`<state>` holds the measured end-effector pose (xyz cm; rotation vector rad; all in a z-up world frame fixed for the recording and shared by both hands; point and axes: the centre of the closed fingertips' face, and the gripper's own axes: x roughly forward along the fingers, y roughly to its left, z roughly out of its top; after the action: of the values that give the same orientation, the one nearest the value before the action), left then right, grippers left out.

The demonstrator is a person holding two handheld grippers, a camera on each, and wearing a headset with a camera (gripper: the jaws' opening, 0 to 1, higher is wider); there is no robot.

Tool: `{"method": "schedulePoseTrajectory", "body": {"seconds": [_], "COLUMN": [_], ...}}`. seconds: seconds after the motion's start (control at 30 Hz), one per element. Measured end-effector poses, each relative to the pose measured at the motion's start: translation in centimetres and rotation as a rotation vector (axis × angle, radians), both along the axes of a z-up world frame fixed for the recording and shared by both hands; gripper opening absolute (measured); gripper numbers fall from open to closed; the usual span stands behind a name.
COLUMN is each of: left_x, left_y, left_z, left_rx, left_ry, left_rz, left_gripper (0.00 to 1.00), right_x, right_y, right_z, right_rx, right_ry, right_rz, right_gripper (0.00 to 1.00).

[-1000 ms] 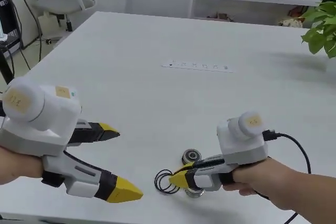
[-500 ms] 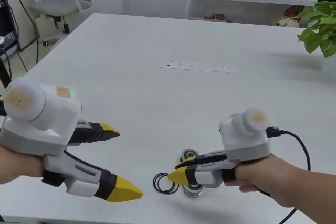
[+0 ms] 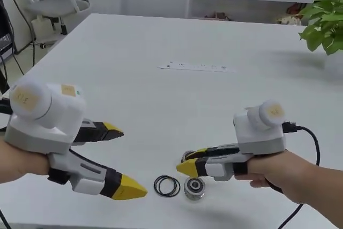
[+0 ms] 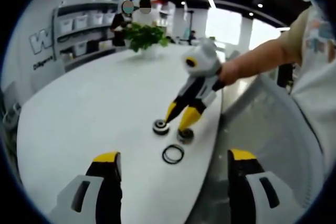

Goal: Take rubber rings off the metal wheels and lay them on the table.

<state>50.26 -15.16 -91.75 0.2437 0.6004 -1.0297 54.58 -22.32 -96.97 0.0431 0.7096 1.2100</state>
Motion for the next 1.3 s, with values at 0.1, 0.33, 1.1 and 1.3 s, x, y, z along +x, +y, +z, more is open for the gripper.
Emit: {"method": "schedulePoseTrajectory", "body": {"seconds": [0.1,0.33,1.1,1.3], "left_x": [0.4,1.4,4.9,5.7], "left_y": [-0.1,-0.4,-2.7,-3.7], "left_z": [0.0,0.0,-1.0,-1.5], "left_rx": [0.002,0.007,0.032,0.04], "left_ry": [0.0,-0.004,-0.007,-0.009], "left_rz": [0.001,0.006,-0.015,-0.027], "left_gripper": [0.83,0.82,0.74,0.72], "right_x": [0.4,1.0,2.9,3.1], "right_y": [-0.5,-1.4,-3.8,-3.8], "right_z": [0.2,0.4,-1.2,-1.7], "right_rx": [0.001,0.0,-0.069,-0.078], "right_ry": [-0.006,-0.023,-0.102,-0.113], "right_rz": [-0.013,-0.039,-0.068,-0.062], "right_gripper": [0.27,0.29,0.36,0.36]}}
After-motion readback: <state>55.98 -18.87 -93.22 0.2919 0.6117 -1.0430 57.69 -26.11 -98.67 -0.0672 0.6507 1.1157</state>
